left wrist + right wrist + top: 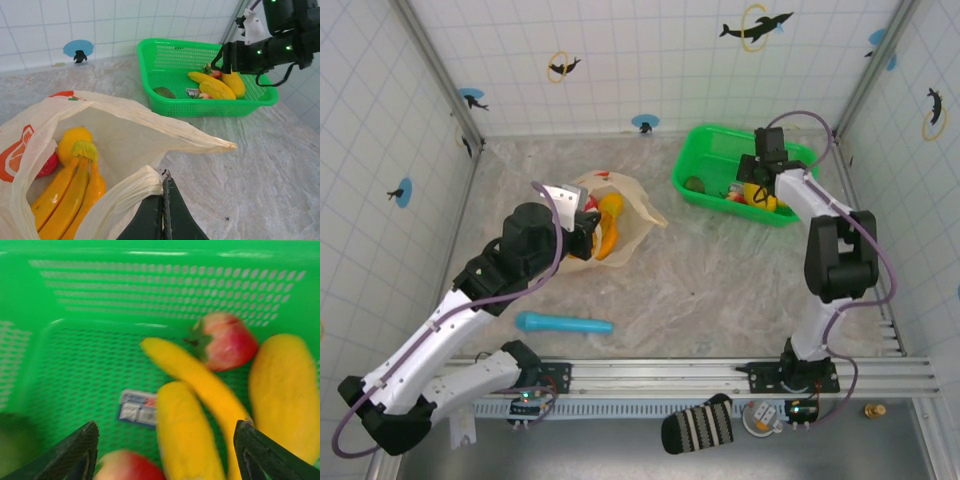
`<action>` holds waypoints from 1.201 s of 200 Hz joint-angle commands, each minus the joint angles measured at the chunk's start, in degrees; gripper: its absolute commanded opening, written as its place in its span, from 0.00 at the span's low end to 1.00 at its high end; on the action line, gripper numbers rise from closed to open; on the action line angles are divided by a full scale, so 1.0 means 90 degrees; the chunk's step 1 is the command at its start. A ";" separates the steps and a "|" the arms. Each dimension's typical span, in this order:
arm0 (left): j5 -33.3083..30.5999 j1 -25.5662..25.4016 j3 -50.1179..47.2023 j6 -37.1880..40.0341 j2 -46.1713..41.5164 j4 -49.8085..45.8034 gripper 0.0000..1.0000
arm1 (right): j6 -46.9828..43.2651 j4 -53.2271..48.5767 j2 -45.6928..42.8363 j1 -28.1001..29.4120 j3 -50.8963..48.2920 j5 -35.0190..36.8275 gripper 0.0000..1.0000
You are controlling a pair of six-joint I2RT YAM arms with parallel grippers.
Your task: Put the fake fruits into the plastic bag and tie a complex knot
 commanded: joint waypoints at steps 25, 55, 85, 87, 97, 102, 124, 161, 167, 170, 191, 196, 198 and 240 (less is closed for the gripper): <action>0.0041 -0.0035 0.0011 0.0107 0.0177 -0.0025 0.00 | -0.0810 -0.0937 0.1425 -0.0135 0.1761 0.1203 0.81; -0.0013 -0.0035 -0.0005 0.0198 0.0317 -0.0031 0.00 | -0.0712 -0.1157 0.2094 -0.0335 0.2445 0.1010 0.81; -0.0005 -0.0035 -0.0057 0.0215 0.0398 -0.0002 0.00 | -0.0526 -0.1225 0.2521 -0.0472 0.2766 0.0909 0.80; -0.0009 -0.0035 -0.0067 0.0215 0.0401 0.0003 0.00 | -0.0514 -0.1222 0.2523 -0.0483 0.2777 0.0895 0.79; -0.0015 -0.0035 -0.0094 0.0215 0.0409 0.0015 0.00 | -0.0456 -0.1158 0.2705 -0.0532 0.2781 0.0782 0.79; -0.0020 -0.0035 -0.0113 0.0203 0.0404 0.0019 0.00 | -0.0420 -0.1140 0.2756 -0.0558 0.2795 0.0750 0.79; -0.0010 -0.0035 -0.0155 0.0169 0.0423 0.0037 0.00 | -0.0262 -0.1067 0.2939 -0.0659 0.2840 0.0477 0.76; -0.0011 -0.0035 -0.0155 0.0145 0.0456 0.0028 0.00 | -0.0167 -0.0949 0.3126 -0.0701 0.2927 -0.0006 0.70; -0.0012 -0.0035 -0.0155 0.0137 0.0451 0.0027 0.00 | -0.0148 -0.0940 0.3106 -0.0702 0.2919 -0.0085 0.69; -0.0010 -0.0035 -0.0155 0.0137 0.0453 0.0027 0.00 | -0.0148 -0.0939 0.3104 -0.0699 0.2911 -0.0125 0.69; -0.0013 -0.0036 -0.0155 0.0118 0.0447 0.0027 0.00 | -0.0067 -0.0894 0.3018 -0.0702 0.2925 -0.0295 0.64; -0.0024 -0.0035 -0.0155 0.0119 0.0444 0.0027 0.00 | -0.0017 -0.0902 0.2969 -0.0701 0.2927 -0.0305 0.63; -0.0021 -0.0038 -0.0155 0.0123 0.0442 0.0020 0.00 | -0.0006 -0.0892 0.2945 -0.0701 0.2920 -0.0322 0.63; -0.0010 -0.0036 -0.0145 0.0073 0.0357 0.0010 0.00 | 0.0064 -0.0610 0.2184 -0.0653 0.2549 -0.0330 0.55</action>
